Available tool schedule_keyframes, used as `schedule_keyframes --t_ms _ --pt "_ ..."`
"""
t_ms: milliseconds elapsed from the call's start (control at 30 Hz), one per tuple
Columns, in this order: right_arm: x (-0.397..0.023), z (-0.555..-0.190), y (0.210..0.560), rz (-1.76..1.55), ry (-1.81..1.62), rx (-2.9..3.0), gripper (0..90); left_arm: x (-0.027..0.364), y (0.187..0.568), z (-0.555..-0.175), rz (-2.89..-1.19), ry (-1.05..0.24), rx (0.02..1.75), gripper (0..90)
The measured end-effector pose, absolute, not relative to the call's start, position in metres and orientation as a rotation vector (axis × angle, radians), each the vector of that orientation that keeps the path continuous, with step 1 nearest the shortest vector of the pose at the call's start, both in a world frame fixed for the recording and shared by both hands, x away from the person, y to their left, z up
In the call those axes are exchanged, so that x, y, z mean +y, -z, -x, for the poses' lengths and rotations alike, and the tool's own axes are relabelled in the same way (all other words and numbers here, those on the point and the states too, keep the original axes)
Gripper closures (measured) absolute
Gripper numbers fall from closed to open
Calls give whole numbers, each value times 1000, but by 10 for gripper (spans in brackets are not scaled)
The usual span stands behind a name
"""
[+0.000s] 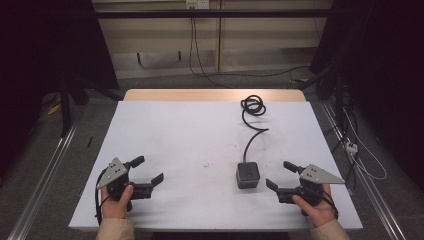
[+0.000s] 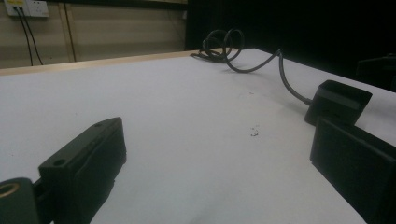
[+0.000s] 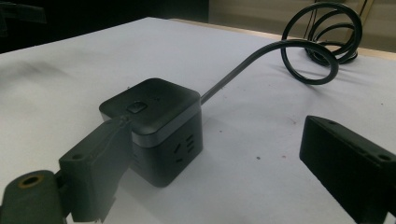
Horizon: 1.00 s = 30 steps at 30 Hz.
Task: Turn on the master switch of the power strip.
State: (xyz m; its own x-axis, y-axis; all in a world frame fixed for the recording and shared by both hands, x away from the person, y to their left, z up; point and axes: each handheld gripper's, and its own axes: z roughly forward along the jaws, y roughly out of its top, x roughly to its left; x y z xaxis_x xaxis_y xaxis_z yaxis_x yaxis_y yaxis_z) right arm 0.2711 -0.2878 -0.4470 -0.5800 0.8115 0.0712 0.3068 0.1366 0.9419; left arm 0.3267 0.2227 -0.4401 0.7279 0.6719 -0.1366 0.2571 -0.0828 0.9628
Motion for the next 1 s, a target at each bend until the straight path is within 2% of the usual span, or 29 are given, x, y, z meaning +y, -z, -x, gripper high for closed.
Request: schedule_keyframes --t_ms 1000 --pt "-301 -266 450 -1080 -1408 1963 96 223 441 -327 -1666 -403 758 32"
